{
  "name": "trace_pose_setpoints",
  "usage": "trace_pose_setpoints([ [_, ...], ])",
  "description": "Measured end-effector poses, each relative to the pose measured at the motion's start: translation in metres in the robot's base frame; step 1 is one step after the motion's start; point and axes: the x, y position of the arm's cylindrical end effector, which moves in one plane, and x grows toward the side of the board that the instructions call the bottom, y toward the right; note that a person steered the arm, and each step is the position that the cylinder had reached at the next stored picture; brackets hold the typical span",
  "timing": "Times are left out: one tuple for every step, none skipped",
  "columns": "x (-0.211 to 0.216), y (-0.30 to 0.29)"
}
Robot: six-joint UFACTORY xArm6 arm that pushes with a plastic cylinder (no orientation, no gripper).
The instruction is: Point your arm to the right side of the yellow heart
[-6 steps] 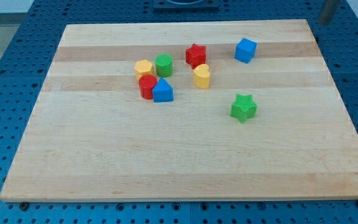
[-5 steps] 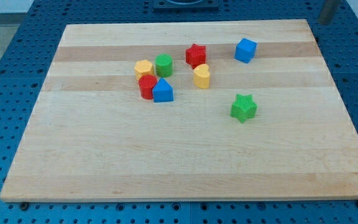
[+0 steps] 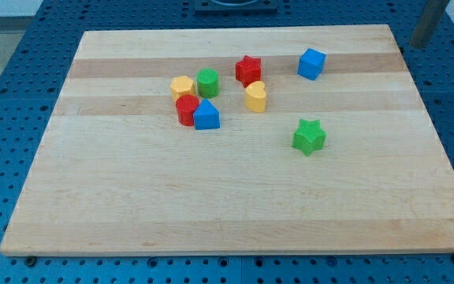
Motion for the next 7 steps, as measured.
trace_pose_setpoints([
  [0.002,-0.004],
  [0.022,-0.014],
  [0.054,-0.035],
  [0.076,-0.062],
  [0.091,-0.099],
  [0.119,-0.14],
  [0.14,-0.159],
])
